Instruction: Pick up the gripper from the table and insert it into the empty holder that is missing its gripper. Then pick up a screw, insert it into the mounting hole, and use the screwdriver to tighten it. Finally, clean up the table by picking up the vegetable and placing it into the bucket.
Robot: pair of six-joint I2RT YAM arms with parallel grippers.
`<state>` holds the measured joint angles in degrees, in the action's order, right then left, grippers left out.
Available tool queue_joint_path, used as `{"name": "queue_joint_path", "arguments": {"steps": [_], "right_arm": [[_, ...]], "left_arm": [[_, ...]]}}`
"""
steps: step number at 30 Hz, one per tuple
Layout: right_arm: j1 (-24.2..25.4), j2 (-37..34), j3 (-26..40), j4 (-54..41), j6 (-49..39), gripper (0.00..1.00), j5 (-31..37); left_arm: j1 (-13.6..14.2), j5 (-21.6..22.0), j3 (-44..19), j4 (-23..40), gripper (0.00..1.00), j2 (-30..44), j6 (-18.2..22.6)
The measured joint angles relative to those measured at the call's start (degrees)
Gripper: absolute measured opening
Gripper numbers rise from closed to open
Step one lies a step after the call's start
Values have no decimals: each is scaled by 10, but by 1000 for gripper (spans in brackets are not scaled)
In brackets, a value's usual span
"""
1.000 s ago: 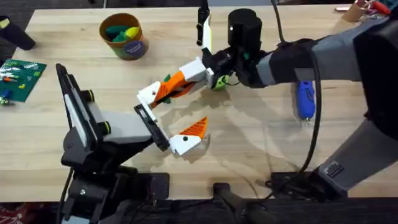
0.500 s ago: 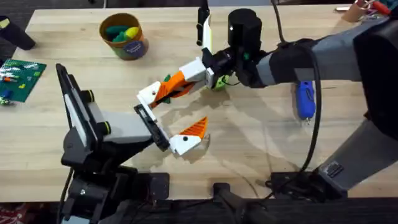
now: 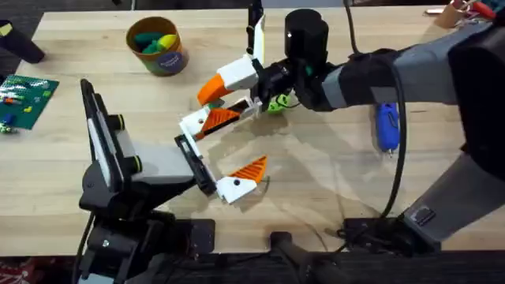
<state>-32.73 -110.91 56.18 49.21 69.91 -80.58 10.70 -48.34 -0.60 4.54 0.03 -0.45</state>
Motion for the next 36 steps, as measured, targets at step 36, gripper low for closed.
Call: {"name": "queue_joint_path", "arguments": {"steps": [36], "right_arm": [[202, 0, 8, 28, -92, 994, 57]], "left_arm": [[0, -2, 0, 0, 986, 0, 0]]}}
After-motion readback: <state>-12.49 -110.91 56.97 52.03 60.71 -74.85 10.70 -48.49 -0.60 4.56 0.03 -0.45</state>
